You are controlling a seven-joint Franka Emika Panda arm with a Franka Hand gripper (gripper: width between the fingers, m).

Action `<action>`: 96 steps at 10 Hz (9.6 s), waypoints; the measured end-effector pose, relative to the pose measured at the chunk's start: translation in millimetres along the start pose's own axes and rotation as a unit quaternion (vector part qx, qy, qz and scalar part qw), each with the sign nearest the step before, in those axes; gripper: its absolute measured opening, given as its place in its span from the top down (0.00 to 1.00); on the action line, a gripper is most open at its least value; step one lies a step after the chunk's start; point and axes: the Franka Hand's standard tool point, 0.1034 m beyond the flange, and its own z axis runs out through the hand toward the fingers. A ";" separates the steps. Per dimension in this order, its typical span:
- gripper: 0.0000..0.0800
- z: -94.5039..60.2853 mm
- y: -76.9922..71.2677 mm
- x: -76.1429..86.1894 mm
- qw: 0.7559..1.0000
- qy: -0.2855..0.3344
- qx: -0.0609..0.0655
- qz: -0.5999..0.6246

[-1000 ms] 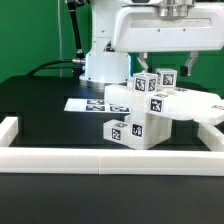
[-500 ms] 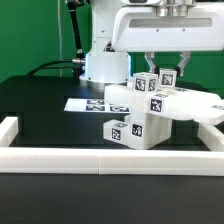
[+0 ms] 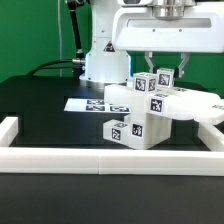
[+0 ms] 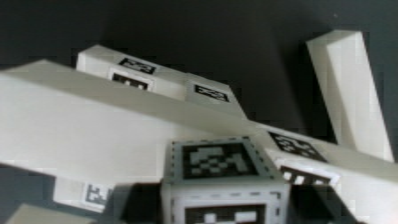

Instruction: Assemble chair

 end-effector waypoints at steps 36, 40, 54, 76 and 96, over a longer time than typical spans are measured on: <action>0.64 1.7 -0.2 -0.7 0.943 0.005 -0.019 -0.331; 0.64 1.9 -0.3 -0.8 0.968 0.007 -0.019 -0.249; 0.64 1.9 -3.3 -2.1 0.975 0.010 -0.006 0.220; 0.25 2.6 -3.0 -2.7 0.934 0.005 -0.021 -0.356; 0.64 2.6 -4.9 -3.7 0.988 0.014 -0.013 0.155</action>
Offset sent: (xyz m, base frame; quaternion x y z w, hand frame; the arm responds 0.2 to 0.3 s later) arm 0.0000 0.0000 0.0000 0.0000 0.0000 0.1296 0.9916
